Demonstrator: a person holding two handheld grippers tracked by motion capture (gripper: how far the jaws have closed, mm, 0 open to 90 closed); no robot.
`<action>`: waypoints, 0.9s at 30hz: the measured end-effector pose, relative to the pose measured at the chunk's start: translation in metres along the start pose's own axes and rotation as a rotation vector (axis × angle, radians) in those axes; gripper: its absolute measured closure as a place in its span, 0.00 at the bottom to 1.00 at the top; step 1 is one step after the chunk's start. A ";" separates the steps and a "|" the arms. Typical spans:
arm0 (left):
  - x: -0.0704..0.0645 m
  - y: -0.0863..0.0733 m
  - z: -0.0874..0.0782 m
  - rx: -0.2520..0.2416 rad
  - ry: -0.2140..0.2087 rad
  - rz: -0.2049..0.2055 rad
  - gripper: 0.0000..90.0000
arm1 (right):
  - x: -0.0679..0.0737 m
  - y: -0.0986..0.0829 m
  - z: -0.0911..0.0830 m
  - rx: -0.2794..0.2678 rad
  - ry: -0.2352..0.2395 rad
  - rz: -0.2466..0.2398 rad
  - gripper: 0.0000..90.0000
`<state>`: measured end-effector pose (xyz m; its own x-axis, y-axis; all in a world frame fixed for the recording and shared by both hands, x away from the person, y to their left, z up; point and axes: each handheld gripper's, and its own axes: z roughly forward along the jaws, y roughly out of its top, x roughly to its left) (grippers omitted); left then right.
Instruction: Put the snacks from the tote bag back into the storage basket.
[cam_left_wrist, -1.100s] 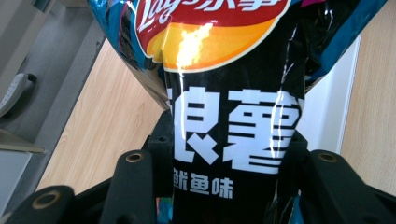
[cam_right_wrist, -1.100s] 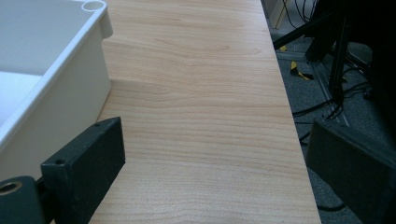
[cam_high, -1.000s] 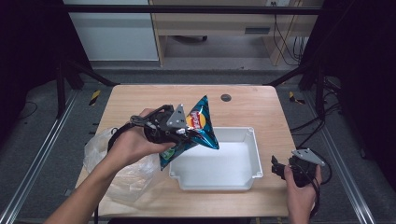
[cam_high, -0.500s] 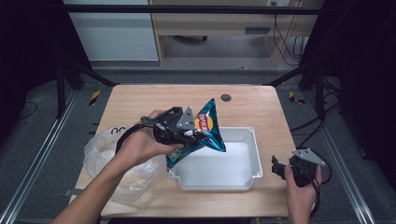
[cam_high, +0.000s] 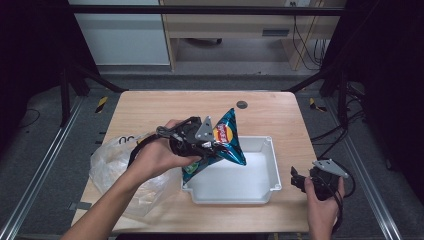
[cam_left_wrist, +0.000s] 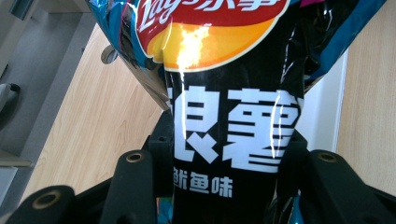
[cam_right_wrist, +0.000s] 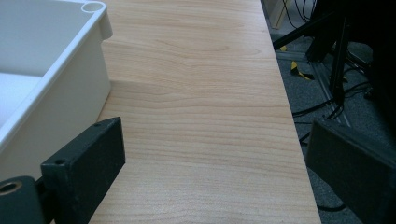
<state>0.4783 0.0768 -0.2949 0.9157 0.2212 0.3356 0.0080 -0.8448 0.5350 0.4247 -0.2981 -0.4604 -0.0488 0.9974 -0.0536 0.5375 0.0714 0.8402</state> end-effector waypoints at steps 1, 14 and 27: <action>0.000 0.000 0.000 0.008 -0.004 0.002 0.59 | 0.000 0.000 0.000 -0.001 0.000 -0.001 0.06; -0.008 0.007 0.019 -0.003 -0.028 0.015 0.60 | -0.001 0.000 0.000 -0.003 -0.002 0.002 0.06; -0.014 0.013 0.041 0.009 -0.041 0.040 0.60 | -0.001 -0.001 0.000 -0.002 -0.001 0.003 0.06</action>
<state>0.4818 0.0431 -0.3244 0.9309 0.1670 0.3247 -0.0259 -0.8569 0.5149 0.4248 -0.2992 -0.4610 -0.0462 0.9976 -0.0513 0.5359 0.0681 0.8415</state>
